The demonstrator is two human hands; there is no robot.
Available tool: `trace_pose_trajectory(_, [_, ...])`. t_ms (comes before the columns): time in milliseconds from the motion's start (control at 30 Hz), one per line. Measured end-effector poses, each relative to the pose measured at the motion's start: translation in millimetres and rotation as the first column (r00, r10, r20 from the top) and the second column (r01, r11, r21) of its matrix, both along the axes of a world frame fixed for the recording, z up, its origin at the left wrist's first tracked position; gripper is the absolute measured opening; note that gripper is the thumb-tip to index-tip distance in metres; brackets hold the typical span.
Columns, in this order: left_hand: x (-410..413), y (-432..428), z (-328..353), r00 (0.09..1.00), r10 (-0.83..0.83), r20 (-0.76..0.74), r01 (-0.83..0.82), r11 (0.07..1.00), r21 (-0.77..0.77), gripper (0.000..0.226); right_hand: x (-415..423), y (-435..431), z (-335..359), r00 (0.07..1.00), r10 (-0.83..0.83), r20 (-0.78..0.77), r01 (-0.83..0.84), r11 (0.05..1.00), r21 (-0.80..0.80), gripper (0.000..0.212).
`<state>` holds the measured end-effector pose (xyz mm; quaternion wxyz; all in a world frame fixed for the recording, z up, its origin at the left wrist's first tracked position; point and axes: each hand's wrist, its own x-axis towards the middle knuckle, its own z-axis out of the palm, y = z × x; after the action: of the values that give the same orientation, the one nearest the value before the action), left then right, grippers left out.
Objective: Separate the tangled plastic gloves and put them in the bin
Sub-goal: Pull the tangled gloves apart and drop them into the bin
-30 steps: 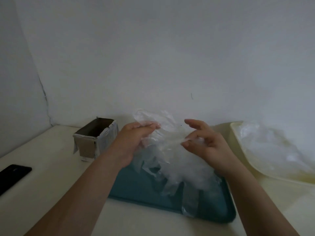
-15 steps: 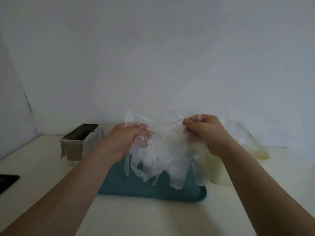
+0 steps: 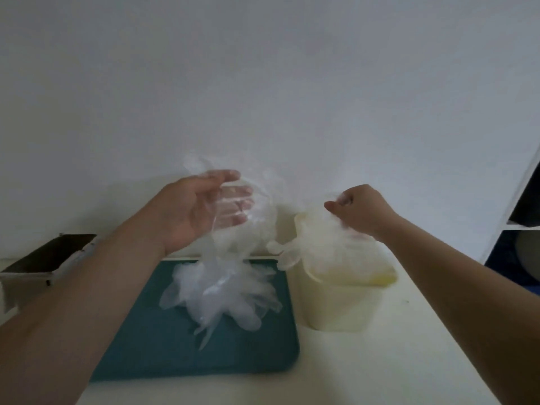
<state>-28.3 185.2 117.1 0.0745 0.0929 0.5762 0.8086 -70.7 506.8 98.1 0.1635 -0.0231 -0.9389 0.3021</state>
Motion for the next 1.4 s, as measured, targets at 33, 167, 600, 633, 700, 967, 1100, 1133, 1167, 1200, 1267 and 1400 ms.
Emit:
trace_pose_trajectory(33, [-0.4, 3.6, 7.1, 1.0, 0.0, -0.015, 0.001, 0.999, 0.032, 0.019, -8.2, 1.7, -7.7, 1.0, -0.018, 0.014, 0.017, 0.999, 0.038, 0.03])
trace_pose_trajectory(167, [-9.6, 22.8, 27.2, 0.999, -0.034, -0.027, 0.038, 0.988, 0.147, 0.019, -32.4, -0.3, -29.5, 0.994, -0.037, 0.101, 0.025, 0.993, 0.117, 0.028])
trace_pose_trajectory(600, [-87.8, 176.0, -29.5, 0.986, -0.145, 0.085, 0.168, 0.851, -0.497, 0.014, -12.9, 60.2, 1.1, 0.999, -0.009, -0.039, 0.003, 0.988, -0.153, 0.036])
trace_pose_trajectory(633, [-90.5, 181.3, -35.6, 0.99, -0.124, 0.059, 0.136, 0.816, -0.562, 0.016, -3.7, 67.4, 5.2, 0.993, -0.05, -0.103, 0.033, 0.986, -0.161, 0.035])
trace_pose_trajectory(700, [-91.9, 188.0, -44.2, 0.993, -0.114, 0.009, 0.091, 0.738, -0.669, 0.016, 12.5, 67.3, 13.3, 0.981, -0.07, -0.182, 0.052, 0.994, -0.101, 0.031])
trace_pose_trajectory(967, [-86.9, 171.7, -46.4, 0.987, 0.06, -0.147, -0.14, 0.763, -0.631, 0.031, 44.2, -19.2, -3.2, 0.878, 0.254, 0.406, -0.265, 0.964, -0.029, 0.048])
trace_pose_trajectory(1100, [-71.1, 137.5, -46.6, 0.936, 0.269, -0.228, -0.349, 0.799, -0.489, 0.031, 16.0, -39.0, -31.0, 0.815, 0.196, 0.545, -0.289, 0.953, 0.089, 0.047])
trace_pose_trajectory(1133, [-66.2, 128.5, -47.2, 0.929, 0.286, -0.234, -0.366, 0.8, -0.475, 0.029, 11.8, -42.2, -35.7, 0.802, 0.186, 0.567, -0.296, 0.949, 0.107, 0.051])
trace_pose_trajectory(1167, [-62.2, 121.4, -47.8, 0.926, 0.293, -0.239, -0.374, 0.801, -0.468, 0.028, 6.4, -43.0, -40.2, 0.796, 0.161, 0.583, -0.298, 0.943, 0.147, 0.051])
trace_pose_trajectory(1200, [-57.3, 113.4, -49.4, 0.926, 0.294, -0.237, -0.374, 0.801, -0.468, 0.027, 0.3, -43.0, -45.0, 0.78, 0.139, 0.61, -0.321, 0.926, 0.2, 0.049])
trace_pose_trajectory(1267, [-51.8, 104.8, -53.1, 0.931, 0.289, -0.222, -0.361, 0.81, -0.462, 0.025, -10.8, -37.1, -54.3, 0.769, 0.086, 0.633, -0.359, 0.878, 0.317, 0.047])
trace_pose_trajectory(1400, [-38.9, 94.1, -63.8, 0.946, 0.261, -0.193, -0.322, 0.826, -0.462, 0.023, -16.5, -37.7, -71.5, 0.773, -0.009, 0.634, -0.361, 0.816, 0.452, 0.062])
